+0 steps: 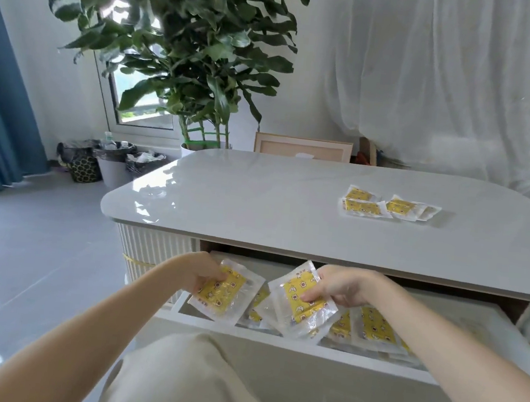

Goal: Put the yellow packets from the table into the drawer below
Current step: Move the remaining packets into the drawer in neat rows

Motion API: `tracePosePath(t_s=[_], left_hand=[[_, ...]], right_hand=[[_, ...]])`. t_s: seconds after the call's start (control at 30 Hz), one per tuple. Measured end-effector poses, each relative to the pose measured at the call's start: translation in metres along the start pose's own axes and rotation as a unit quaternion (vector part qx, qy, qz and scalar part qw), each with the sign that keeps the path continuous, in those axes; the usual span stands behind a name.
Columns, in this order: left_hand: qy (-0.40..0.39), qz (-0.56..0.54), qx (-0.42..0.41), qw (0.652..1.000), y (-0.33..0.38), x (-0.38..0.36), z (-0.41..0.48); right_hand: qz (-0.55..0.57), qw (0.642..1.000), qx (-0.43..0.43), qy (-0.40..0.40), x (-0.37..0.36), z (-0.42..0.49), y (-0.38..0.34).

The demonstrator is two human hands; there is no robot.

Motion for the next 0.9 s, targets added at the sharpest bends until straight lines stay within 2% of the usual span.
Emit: tracePosePath(t_s=[0.1, 0.2, 0.33, 0.43, 0.53, 0.6, 0.8, 0.87, 0.9], left_hand=[[0.042, 0.02, 0.024, 0.999, -0.013, 0.005, 0.018], [0.109, 0.092, 0.022, 0.99, -0.02, 0.014, 0.043], [0.201, 0.212, -0.045, 0.955, -0.004, 0.017, 0.054], [0.262, 0.294, -0.1, 0.914, 0.012, 0.02, 0.05], [0.291, 0.409, -0.123, 0.856, 0.025, 0.011, 0.042], [0.301, 0.468, -0.128, 0.821, 0.032, 0.003, 0.037], [0.318, 0.564, -0.151, 0.747, 0.04, -0.004, 0.039], [0.31, 0.614, -0.159, 0.708, 0.04, -0.005, 0.043], [0.296, 0.63, -0.158, 0.7, 0.038, -0.004, 0.047]], right_hand=[[0.045, 0.998, -0.038, 0.0, -0.004, 0.012, 0.019], [0.091, 0.994, -0.057, 0.024, -0.005, 0.02, 0.031], [0.13, 0.985, -0.069, 0.091, 0.002, 0.033, 0.039], [0.166, 0.975, -0.07, 0.131, 0.0, 0.042, 0.041], [0.192, 0.968, -0.064, 0.146, -0.01, 0.051, 0.038], [0.2, 0.966, -0.059, 0.155, -0.014, 0.059, 0.036], [0.224, 0.953, -0.063, 0.193, -0.023, 0.07, 0.026], [0.225, 0.95, -0.066, 0.208, -0.024, 0.071, 0.024], [0.226, 0.947, -0.07, 0.215, -0.024, 0.07, 0.022]])
Point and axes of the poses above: each hand's wrist, its own z-axis towards the middle knuckle, its own x-axis out of the back of the hand, y = z × x, the point moved 10 cm from there along z, towards the middle knuckle, and after that the axes turned 1 degree about z, right-handed, at the moved point
